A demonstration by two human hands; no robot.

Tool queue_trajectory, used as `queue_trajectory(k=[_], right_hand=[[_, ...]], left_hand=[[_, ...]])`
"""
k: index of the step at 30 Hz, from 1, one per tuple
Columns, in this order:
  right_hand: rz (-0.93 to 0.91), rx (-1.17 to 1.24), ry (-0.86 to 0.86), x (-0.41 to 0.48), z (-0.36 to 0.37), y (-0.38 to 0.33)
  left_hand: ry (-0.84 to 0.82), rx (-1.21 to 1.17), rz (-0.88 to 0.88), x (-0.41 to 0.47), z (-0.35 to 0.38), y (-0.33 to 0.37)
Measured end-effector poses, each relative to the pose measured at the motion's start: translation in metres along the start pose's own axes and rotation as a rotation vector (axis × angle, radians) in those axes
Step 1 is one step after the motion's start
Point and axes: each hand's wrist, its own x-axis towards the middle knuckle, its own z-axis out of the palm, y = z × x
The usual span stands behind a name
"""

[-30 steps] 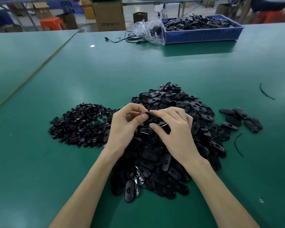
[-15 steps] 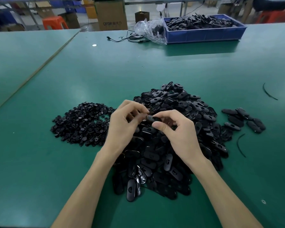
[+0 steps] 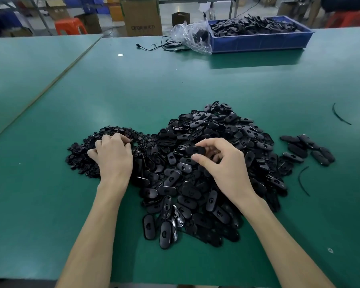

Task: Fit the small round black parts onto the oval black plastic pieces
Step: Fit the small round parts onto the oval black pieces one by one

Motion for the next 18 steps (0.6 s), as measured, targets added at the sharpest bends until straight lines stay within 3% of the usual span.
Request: queue_trajectory(k=[11, 14, 16, 18], right_hand=[[0.017, 0.014, 0.006, 0.001, 0.002, 0.001], [0.030, 0.031, 0.010, 0.002, 0.002, 0.002], [0.034, 0.032, 0.017, 0.002, 0.003, 0.002], [0.036, 0.039, 0.030, 0.002, 0.003, 0.003]], left_hand=[[0.079, -0.119, 0.008, -0.003, -0.001, 0.005], [0.106, -0.533, 0.078, -0.009, -0.010, 0.018], [-0.019, -0.886, 0.092, -0.018, -0.017, 0.033], [-0.148, -1.064, 0.121, -0.027, -0.016, 0.046]])
